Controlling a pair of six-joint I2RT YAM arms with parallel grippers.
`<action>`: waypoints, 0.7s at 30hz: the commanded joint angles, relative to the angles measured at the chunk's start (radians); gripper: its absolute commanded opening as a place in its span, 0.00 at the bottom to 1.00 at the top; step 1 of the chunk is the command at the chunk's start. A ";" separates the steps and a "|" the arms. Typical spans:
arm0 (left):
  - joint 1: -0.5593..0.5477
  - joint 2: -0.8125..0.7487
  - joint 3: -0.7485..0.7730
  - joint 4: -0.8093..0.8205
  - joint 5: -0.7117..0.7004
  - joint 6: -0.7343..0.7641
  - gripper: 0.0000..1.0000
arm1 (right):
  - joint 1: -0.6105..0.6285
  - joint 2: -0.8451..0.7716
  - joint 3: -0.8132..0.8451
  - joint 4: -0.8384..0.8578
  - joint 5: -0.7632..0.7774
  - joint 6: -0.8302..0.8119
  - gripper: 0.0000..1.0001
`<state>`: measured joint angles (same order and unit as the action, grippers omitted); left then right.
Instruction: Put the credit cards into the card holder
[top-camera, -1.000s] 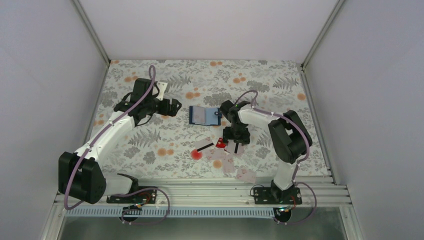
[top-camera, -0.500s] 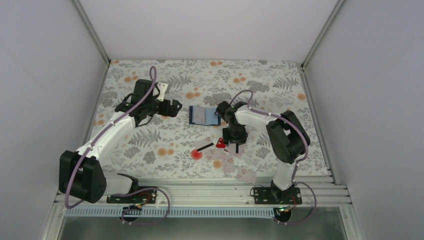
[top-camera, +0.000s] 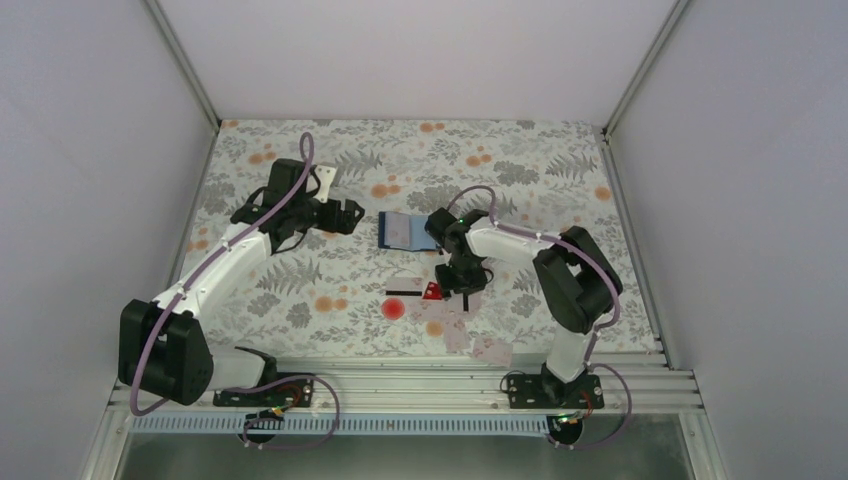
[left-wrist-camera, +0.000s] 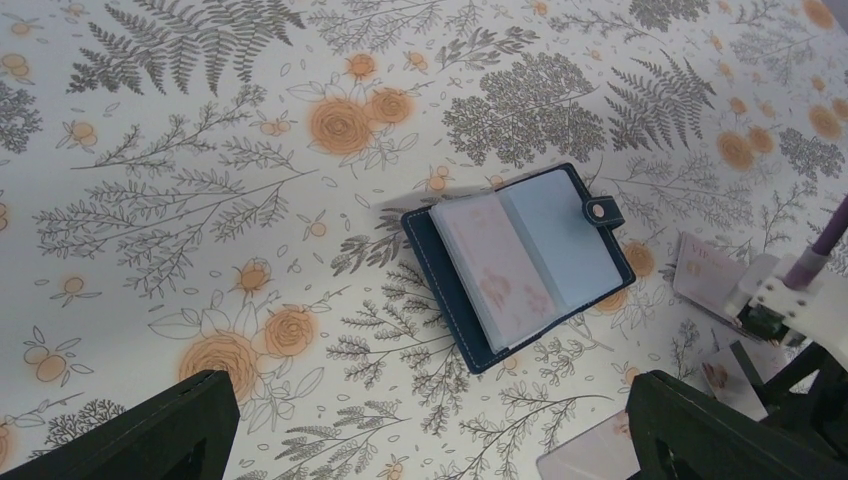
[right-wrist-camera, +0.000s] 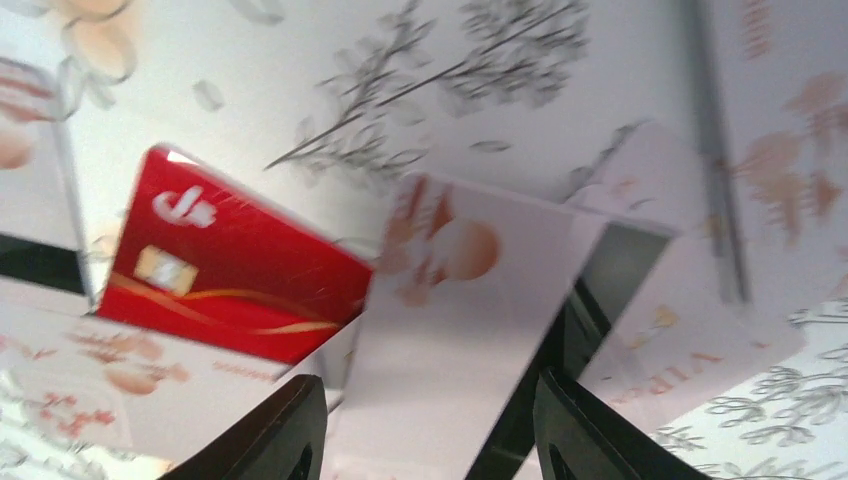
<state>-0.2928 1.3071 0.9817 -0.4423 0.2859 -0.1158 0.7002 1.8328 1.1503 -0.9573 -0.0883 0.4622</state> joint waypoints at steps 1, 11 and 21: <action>0.004 0.005 -0.015 0.023 0.006 0.004 0.98 | 0.053 0.016 -0.071 0.098 -0.140 -0.040 0.53; 0.003 0.042 0.017 0.041 0.028 -0.002 0.97 | 0.081 -0.084 -0.011 -0.003 -0.080 0.025 0.68; 0.003 0.027 0.027 0.014 0.023 0.015 0.97 | 0.078 0.007 0.041 -0.067 0.062 0.172 0.82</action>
<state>-0.2928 1.3529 0.9821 -0.4358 0.3050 -0.1158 0.7696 1.8000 1.1992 -0.9619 -0.1093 0.5522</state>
